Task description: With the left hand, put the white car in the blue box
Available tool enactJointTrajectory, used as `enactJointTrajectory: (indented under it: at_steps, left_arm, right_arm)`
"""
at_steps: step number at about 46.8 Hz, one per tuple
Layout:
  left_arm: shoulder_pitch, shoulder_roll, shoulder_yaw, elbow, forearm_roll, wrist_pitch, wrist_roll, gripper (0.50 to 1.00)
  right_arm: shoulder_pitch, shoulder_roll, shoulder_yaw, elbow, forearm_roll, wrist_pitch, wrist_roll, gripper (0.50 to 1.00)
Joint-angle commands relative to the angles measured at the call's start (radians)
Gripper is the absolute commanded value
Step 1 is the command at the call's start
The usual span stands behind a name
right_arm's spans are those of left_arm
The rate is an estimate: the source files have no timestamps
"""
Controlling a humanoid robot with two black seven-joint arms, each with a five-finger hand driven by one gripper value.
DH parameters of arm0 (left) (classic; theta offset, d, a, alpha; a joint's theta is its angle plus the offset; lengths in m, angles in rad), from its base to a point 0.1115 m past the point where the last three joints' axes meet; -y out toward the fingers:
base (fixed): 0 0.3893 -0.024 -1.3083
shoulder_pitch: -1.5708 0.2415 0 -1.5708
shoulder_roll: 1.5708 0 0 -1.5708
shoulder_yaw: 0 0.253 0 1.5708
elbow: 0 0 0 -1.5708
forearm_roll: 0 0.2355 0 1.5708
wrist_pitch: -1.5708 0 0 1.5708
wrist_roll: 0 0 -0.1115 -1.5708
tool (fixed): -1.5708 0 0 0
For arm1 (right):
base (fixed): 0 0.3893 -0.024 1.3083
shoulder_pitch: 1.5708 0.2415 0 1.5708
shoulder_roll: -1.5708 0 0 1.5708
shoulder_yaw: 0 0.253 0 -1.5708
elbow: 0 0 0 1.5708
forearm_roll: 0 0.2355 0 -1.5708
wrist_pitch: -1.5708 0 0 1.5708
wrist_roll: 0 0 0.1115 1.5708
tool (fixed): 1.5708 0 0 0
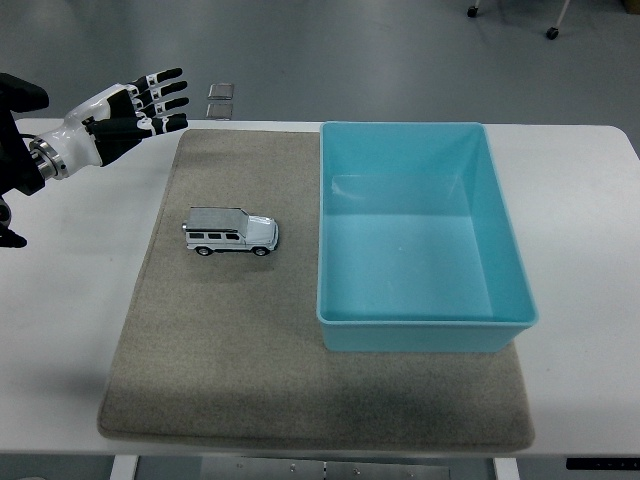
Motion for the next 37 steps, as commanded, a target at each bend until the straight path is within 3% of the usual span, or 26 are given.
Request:
enactJointTrajectory:
  at_steps: [1,12,21,37]
  left_arm:
    - [0.003,0.021,0.000,-0.035,0.100,0.027,-0.020,0.996]
    - [0.016,0.133,0.014,-0.190,0.376,0.132,-0.066,0.996]
    - [0.031,0.216,0.015,-0.311,0.489,0.135,-0.083,0.996]
    - [0.040,0.179,0.015,-0.348,0.677,0.136,-0.083,0.992]
  right_arm:
    - [0.000,0.000,0.000,0.000,0.000,0.000,-0.001,0.936]
    - [0.000,0.000,0.000,0.000,0.000,0.000,0.001,0.936]
    - [0.000,0.000,0.000,0.000,0.000,0.000,-0.001,0.936]
    - [0.000,0.000,0.000,0.000,0.000,0.000,0.001,0.936]
